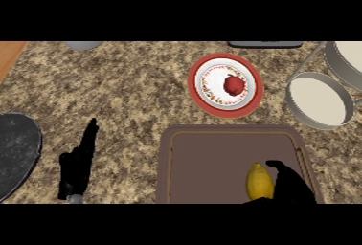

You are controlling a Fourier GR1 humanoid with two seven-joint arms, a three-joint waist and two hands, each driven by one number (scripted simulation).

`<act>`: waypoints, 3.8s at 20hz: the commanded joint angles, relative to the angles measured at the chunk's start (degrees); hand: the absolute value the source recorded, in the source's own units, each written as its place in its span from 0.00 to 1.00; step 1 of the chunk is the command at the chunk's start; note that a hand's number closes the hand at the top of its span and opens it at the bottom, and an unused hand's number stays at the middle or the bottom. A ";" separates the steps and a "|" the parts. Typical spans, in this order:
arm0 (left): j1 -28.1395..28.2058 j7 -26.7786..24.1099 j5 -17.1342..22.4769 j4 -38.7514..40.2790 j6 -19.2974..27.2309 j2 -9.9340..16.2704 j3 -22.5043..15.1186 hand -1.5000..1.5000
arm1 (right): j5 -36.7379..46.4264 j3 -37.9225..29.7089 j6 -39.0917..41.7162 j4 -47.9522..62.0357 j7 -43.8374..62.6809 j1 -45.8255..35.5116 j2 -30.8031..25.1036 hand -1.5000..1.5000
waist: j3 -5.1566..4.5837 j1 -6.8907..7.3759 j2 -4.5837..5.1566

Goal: Pick the lemon from the tray and place it in the tiered basket

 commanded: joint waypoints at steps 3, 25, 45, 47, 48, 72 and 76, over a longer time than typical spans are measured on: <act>-0.45 -0.25 0.91 3.84 -2.21 0.03 0.98 0.50 | 0.98 -0.91 4.48 5.01 11.39 -7.53 2.32 1.00 | -0.06 0.06 0.48; 2.12 0.14 0.28 1.84 -1.14 -1.03 2.10 0.50 | -32.14 -45.53 7.92 11.13 -57.98 3.65 -34.66 1.00 | 0.02 -1.95 0.07; 2.11 -4.56 -0.30 5.21 -3.39 -2.70 3.63 0.50 | -54.26 -74.12 19.82 2.34 -44.77 -8.50 -49.78 1.00 | -0.04 -0.39 0.31; 1.38 -4.14 -1.33 6.85 -3.34 -3.18 2.40 0.50 | -54.93 -70.91 17.69 8.06 -40.87 -14.83 -56.66 1.00 | -0.08 0.52 0.58; 0.31 -3.36 -0.91 5.93 -3.68 -2.31 3.56 0.50 | -54.58 -68.86 17.85 10.92 -40.91 -16.21 -58.11 1.00 | -0.06 0.61 0.58; 3.00 -3.09 -2.64 3.26 -4.27 -4.39 2.91 0.50 | -34.04 -31.29 2.87 42.89 -48.77 -45.63 -50.20 1.00 | -0.03 1.26 0.61; -1.44 -3.12 -4.60 7.96 -3.37 -5.12 3.24 0.50 | -31.08 -30.42 0.23 53.06 -52.18 -51.97 -47.53 1.00 | -0.02 1.16 0.80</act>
